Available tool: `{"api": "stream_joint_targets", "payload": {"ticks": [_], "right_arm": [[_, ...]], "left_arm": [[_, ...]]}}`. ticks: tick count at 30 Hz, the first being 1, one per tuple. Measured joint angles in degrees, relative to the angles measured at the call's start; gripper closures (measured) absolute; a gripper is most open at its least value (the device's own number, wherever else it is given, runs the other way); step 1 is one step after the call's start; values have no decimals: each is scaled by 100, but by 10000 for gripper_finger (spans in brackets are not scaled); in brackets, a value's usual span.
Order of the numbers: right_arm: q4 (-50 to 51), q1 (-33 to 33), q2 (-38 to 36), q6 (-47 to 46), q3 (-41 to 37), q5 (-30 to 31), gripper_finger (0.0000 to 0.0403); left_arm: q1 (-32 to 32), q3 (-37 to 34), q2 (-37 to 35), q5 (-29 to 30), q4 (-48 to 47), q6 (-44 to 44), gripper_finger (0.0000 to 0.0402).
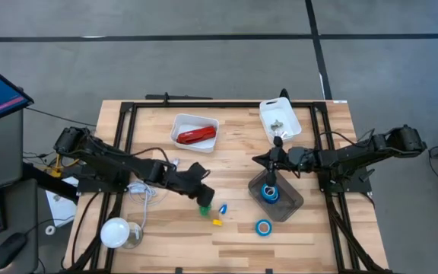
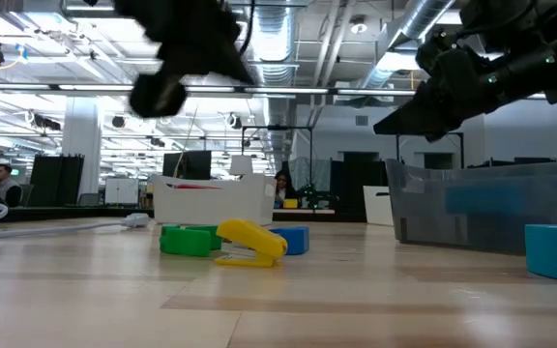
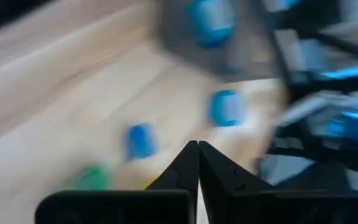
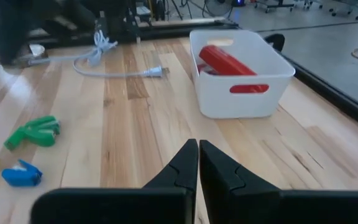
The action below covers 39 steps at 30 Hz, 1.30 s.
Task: Pick and place Stapler, Stapler remover, tape
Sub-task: Put the right green small stapler into the left white bin
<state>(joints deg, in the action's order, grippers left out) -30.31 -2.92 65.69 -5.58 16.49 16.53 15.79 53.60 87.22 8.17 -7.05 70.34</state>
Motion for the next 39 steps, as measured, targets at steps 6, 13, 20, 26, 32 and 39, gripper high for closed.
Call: {"api": "stream_joint_targets", "payload": {"ticks": [6,13,20,26,32,39], "right_arm": [[430,0,0,-159,0,2,395],[469,0,0,-350,0,28,395],[466,2,0,-356,2,39,395],[465,2,0,-499,2,38,395],[469,9,0,-501,2,37,395],[507,9,0,-501,2,37,395]], "left_arm": [[94,-11,41,40,-929,676,400],[333,175,186,247,-877,825,401],[308,1264,1036,341,-1712,-92,401],[251,2308,1705,184,-3764,-313,401],[251,2819,2085,256,-3866,-556,401],[251,2826,2149,132,-3774,-558,400]]}}
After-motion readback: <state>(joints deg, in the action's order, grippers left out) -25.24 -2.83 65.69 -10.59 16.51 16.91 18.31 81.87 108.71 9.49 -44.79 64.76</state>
